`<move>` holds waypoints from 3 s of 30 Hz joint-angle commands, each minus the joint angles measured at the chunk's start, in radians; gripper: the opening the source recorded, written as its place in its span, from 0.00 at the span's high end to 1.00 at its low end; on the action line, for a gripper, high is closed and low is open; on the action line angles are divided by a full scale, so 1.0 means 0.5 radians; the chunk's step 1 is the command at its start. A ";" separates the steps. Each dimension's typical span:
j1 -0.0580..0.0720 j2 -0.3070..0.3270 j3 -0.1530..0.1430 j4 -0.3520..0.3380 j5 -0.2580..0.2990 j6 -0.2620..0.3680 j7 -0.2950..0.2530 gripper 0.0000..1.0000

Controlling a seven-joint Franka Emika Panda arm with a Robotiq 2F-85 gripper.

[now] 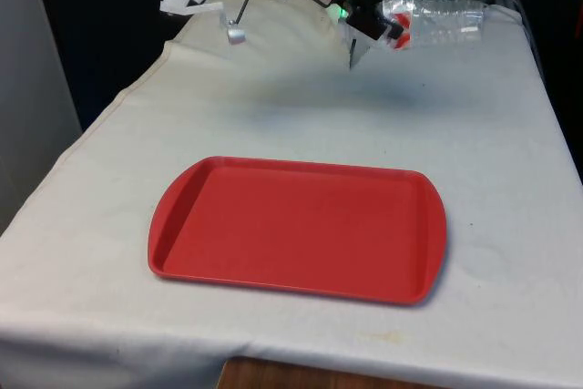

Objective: Place the bottle upright on the tray.

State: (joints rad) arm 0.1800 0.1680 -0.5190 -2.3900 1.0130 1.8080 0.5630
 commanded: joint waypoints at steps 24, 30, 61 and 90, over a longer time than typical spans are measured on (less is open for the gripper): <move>0.014 0.002 0.002 0.026 -0.036 0.030 0.048 0.67; 0.020 -0.002 0.004 0.046 -0.098 0.066 0.116 0.67; 0.032 -0.168 0.008 0.100 -0.414 0.074 0.476 0.67; 0.032 -0.266 0.032 0.204 -0.706 0.064 0.798 0.67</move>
State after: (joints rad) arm 0.1940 0.0380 -0.5040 -2.2870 0.6670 1.8300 0.9510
